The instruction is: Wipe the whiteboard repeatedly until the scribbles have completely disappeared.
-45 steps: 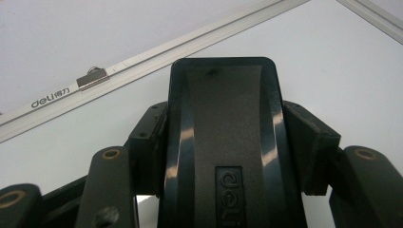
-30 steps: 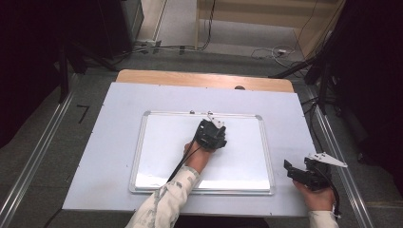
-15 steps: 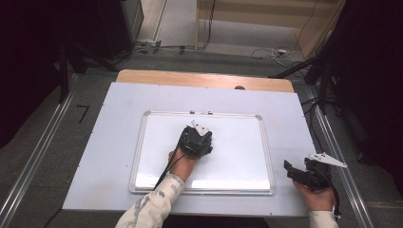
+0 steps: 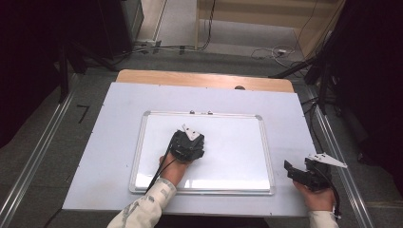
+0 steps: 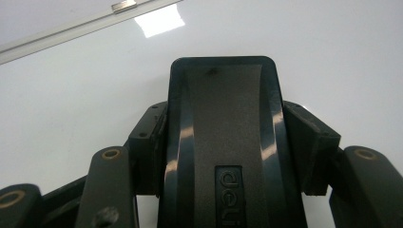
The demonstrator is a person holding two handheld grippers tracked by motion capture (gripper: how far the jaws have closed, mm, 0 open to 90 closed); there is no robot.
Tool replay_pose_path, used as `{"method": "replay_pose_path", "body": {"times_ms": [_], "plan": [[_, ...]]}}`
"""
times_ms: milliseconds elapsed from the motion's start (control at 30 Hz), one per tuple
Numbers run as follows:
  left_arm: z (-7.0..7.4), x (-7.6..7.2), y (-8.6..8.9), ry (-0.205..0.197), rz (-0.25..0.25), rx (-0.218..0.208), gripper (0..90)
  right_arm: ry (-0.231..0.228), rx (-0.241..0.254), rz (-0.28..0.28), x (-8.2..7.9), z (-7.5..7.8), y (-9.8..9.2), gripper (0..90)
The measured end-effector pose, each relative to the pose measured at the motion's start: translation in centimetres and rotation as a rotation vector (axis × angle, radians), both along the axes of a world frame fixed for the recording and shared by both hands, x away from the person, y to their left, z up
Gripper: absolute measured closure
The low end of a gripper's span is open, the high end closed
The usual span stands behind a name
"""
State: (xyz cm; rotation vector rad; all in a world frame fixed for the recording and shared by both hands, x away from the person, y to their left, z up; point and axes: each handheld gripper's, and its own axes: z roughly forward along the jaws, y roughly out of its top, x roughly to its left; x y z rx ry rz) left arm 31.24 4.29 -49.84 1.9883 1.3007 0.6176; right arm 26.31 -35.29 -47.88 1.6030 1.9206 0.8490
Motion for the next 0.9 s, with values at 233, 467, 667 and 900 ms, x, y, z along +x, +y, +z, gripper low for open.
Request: {"method": "replay_pose_path", "body": {"times_ms": [233,467,667,900], "plan": [[0.0,-1.0,0.8,-0.006,0.053,0.003,40.3,-0.003,0.0,0.002,0.0,0.0,0.1,18.7],[0.0,-1.9,2.6,-0.002,0.107,-0.015,40.6,0.001,-0.003,0.004,0.3,0.0,0.3,18.7],[0.5,-3.2,4.5,-0.047,0.158,-0.049,40.6,0.0,-0.01,0.009,0.3,0.0,0.4,18.7],[2.4,-4.2,6.0,-0.093,0.189,-0.095,40.7,-0.001,-0.009,0.01,0.2,0.1,0.6,18.7]]}}
